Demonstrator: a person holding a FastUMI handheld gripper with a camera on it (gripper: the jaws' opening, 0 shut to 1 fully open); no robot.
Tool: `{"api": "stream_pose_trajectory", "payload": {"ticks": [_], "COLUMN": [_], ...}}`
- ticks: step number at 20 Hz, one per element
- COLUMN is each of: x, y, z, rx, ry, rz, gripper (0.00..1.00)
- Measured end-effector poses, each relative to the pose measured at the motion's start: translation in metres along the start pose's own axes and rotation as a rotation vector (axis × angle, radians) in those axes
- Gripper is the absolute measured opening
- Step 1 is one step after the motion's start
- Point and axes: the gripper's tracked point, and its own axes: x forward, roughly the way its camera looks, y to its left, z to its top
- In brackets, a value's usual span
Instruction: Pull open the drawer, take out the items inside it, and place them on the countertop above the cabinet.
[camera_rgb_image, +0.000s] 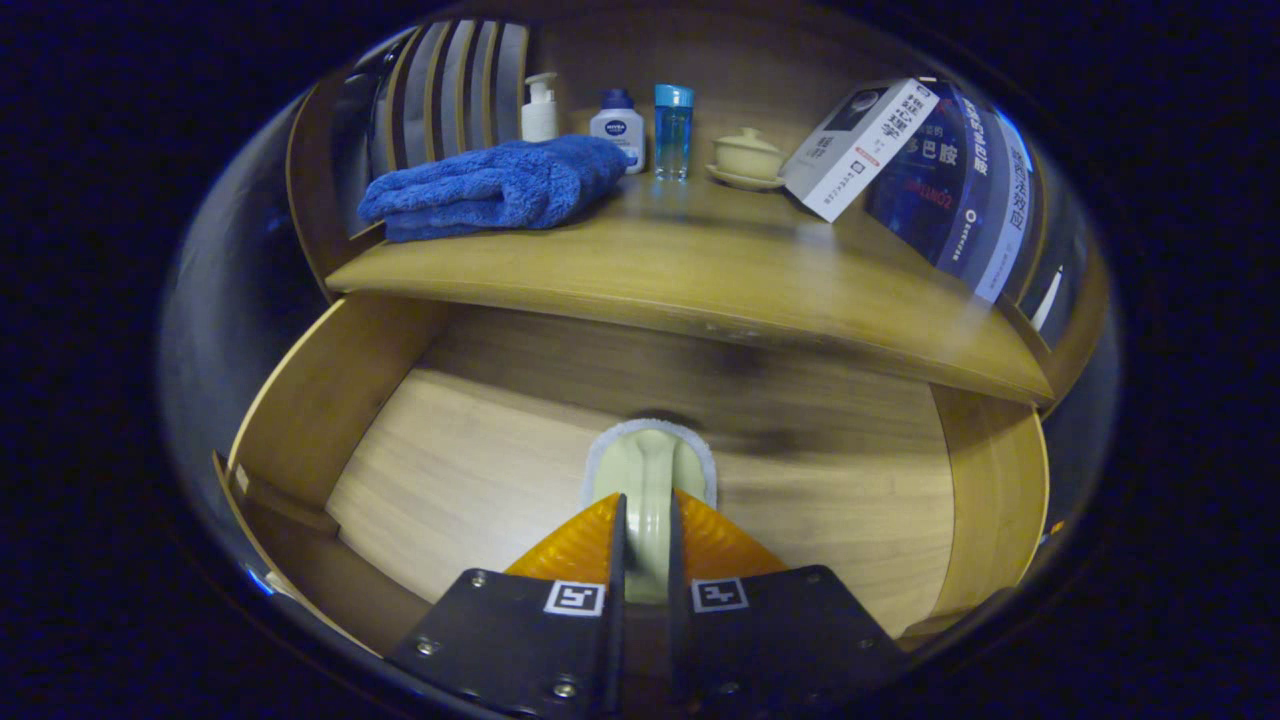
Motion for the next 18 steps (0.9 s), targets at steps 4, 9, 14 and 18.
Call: {"api": "stream_pose_trajectory", "payload": {"ticks": [4,9,14,18], "x": [-0.001,-0.002,-0.011,-0.024], "y": [0.001,0.005,0.013,0.024], "z": [0.0,0.005,0.022,0.027], "rx": [0.01,0.013,0.006,-0.014], "ry": [-0.001,-0.032,-0.141,-0.2], "rz": [0.005,0.027,0.08,0.156], "gripper": [0.18,0.18,0.17,0.17]}}
